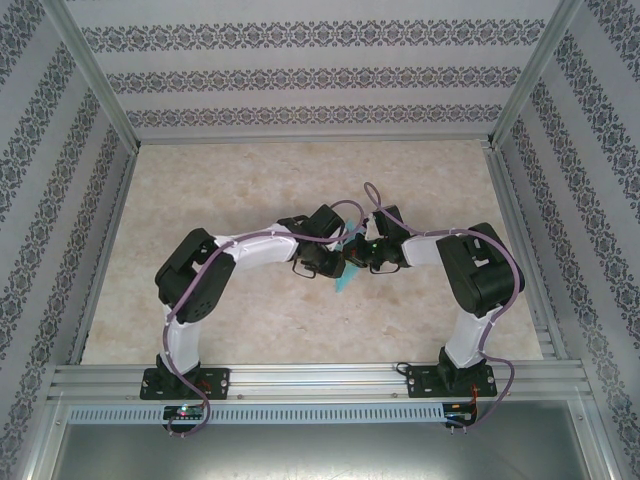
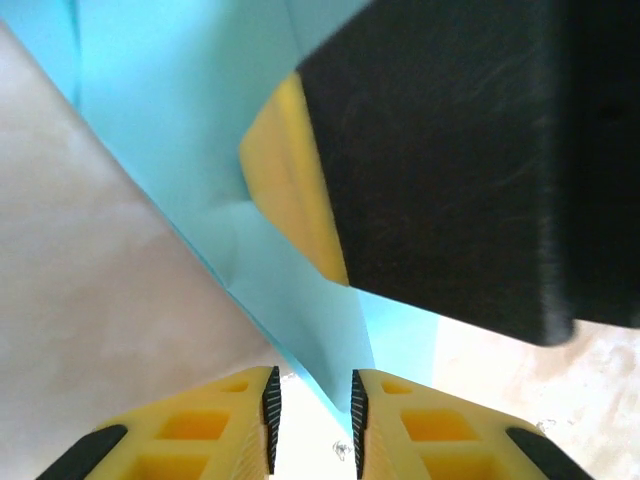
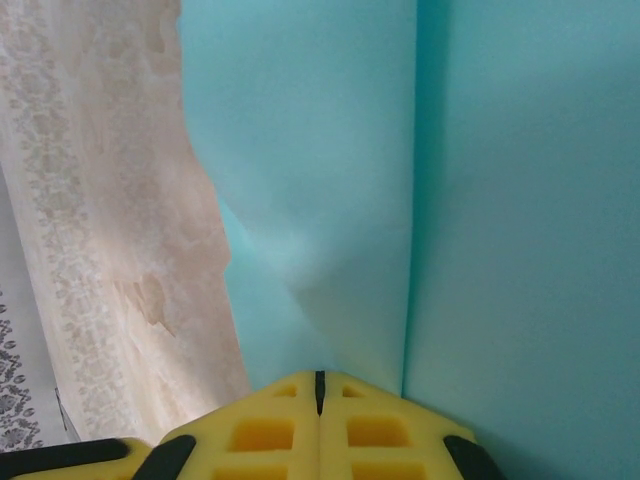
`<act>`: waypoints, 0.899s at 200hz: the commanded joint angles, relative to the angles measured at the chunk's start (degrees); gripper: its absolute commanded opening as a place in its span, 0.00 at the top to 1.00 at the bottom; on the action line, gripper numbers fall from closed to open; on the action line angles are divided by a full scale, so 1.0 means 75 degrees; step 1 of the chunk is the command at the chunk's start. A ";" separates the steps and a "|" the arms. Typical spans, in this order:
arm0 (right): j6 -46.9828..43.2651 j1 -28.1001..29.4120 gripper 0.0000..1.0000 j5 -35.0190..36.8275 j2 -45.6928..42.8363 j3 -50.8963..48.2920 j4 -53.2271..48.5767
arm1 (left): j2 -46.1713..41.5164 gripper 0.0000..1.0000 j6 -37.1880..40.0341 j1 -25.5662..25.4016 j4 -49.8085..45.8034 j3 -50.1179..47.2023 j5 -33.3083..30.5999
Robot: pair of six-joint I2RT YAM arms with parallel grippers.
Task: Fold a paper plane with a square sheet of paper (pick it up from the middle)
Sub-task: Fourth fold the wing at the center of the table.
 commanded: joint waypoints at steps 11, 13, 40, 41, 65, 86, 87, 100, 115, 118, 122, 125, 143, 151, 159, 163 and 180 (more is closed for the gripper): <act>-0.0210 0.0018 0.97 0.0822 0.0600 -0.0403 -0.0663 | -0.0484 0.72 -0.0221 -0.0136 0.0015 -0.0027 -0.0014; -0.0206 0.0022 0.97 0.0818 0.0601 -0.0403 -0.0656 | -0.0491 0.72 -0.0240 -0.0145 0.0034 -0.0040 0.0029; -0.0131 0.0006 0.97 0.0675 0.0611 -0.0415 -0.0516 | -0.0407 0.81 -0.0353 -0.0251 0.0418 -0.0123 0.0570; -0.0127 0.0011 0.97 0.0672 0.0614 -0.0415 -0.0509 | -0.0393 0.81 -0.0356 -0.0254 0.0434 -0.0120 0.0580; -0.0065 0.0005 0.97 0.0531 0.0626 -0.0442 -0.0389 | -0.0188 0.86 -0.0383 -0.0269 0.0722 -0.0248 0.0813; -0.0029 -0.0007 0.97 0.0444 0.0635 -0.0438 -0.0326 | -0.0009 0.88 -0.0395 -0.0269 0.1017 -0.0389 0.0991; -0.0029 -0.0007 0.97 0.0439 0.0632 -0.0438 -0.0326 | -0.0007 0.88 -0.0395 -0.0269 0.1021 -0.0394 0.0996; -0.0040 -0.0001 0.97 0.0427 0.0635 -0.0426 -0.0337 | 0.0123 0.89 -0.0360 -0.0269 0.1045 -0.0398 0.1003; -0.0042 -0.0016 0.97 0.0411 0.0641 -0.0426 -0.0346 | 0.0209 0.90 -0.0337 -0.0261 0.1085 -0.0440 0.0960; -0.0047 -0.0010 0.97 0.0411 0.0641 -0.0428 -0.0343 | 0.0213 0.90 -0.0339 -0.0259 0.1118 -0.0466 0.0962; -0.0044 -0.0020 0.97 0.0411 0.0640 -0.0426 -0.0349 | 0.0211 0.90 -0.0346 -0.0257 0.1165 -0.0508 0.0958; -0.0042 -0.0025 0.97 0.0400 0.0641 -0.0426 -0.0347 | 0.0210 0.90 -0.0346 -0.0257 0.1197 -0.0549 0.0957; -0.0067 -0.0054 0.97 0.0430 0.0609 -0.0426 -0.0390 | 0.0221 0.91 -0.0371 -0.0237 0.1314 -0.0697 0.0956; -0.0087 -0.0065 0.97 0.0433 0.0595 -0.0415 -0.0426 | 0.0212 0.91 -0.0382 -0.0235 0.1350 -0.0753 0.0949; -0.0106 -0.0060 0.98 0.0422 0.0581 -0.0404 -0.0436 | 0.0210 0.91 -0.0383 -0.0234 0.1386 -0.0804 0.0953; -0.0111 -0.0059 0.98 0.0422 0.0573 -0.0403 -0.0457 | 0.0213 0.91 -0.0384 -0.0234 0.1396 -0.0829 0.0947; -0.0133 -0.0087 0.98 0.0436 0.0537 -0.0403 -0.0513 | 0.0236 0.91 -0.0383 -0.0234 0.1498 -0.0937 0.0961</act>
